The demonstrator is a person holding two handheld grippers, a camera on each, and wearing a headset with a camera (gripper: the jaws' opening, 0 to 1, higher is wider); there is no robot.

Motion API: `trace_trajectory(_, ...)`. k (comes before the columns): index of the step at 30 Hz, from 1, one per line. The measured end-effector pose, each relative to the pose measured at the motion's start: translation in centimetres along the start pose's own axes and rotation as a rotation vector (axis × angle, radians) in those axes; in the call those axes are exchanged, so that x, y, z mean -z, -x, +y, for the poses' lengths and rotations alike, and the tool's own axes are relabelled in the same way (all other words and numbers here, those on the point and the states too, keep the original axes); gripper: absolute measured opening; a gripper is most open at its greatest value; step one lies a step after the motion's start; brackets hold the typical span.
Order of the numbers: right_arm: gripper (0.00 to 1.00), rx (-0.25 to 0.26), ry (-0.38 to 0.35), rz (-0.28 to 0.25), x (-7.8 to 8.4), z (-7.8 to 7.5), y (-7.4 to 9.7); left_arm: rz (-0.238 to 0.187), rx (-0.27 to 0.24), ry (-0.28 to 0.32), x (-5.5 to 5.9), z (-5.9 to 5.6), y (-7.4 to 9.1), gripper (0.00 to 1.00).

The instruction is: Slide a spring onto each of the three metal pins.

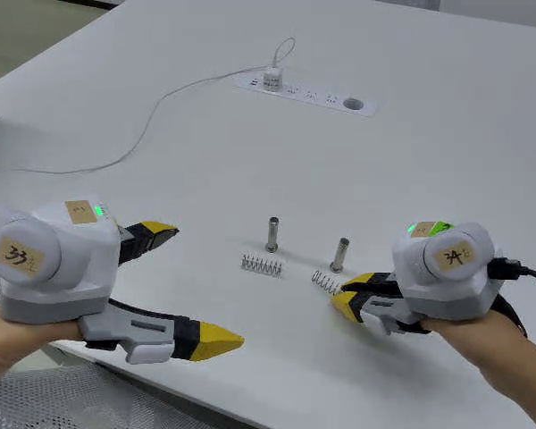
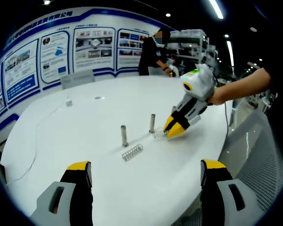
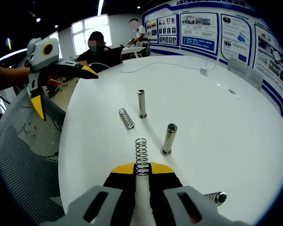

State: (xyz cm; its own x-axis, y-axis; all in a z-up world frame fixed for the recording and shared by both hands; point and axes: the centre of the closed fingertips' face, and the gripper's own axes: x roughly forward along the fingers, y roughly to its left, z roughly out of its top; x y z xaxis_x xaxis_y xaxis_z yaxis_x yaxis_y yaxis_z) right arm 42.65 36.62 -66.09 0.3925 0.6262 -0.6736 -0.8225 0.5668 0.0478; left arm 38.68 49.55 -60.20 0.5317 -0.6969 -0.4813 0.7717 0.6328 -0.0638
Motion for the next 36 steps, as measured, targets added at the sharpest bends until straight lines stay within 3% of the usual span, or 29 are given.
trace_trajectory(8, 0.10, 0.004, 0.115, -0.053, -2.4, 0.9, 3.2, -0.001, 0.009, -0.005, -0.3, -0.3, -0.5, 0.95)
trace_trajectory(11, 0.10, -0.022, 0.179, -0.098, -3.7, 2.1, 4.6, -0.029, 0.029, -0.032, -1.7, -1.2, -0.9, 0.94)
trace_trajectory(19, 0.10, -0.051, 0.278, -0.093, -4.3, 3.7, 7.0, -0.136, 0.088, -0.086, -6.4, -3.5, -2.1, 0.86)
trace_trajectory(22, 0.10, -0.026, 0.418, -0.077, -4.7, 3.9, 7.8, -0.164, 0.122, -0.122, -7.7, -4.4, -2.2, 0.79)
trace_trajectory(26, 0.10, -0.048, 0.470, -0.080, -5.4, 5.1, 8.5, -0.165, 0.151, -0.159, -8.3, -5.2, -2.5, 0.71)
trace_trajectory(36, 0.11, -0.074, 0.472, -0.103, -6.1, 6.2, 8.7, -0.138, 0.251, -0.226, -8.3, -7.5, -3.1, 0.47)
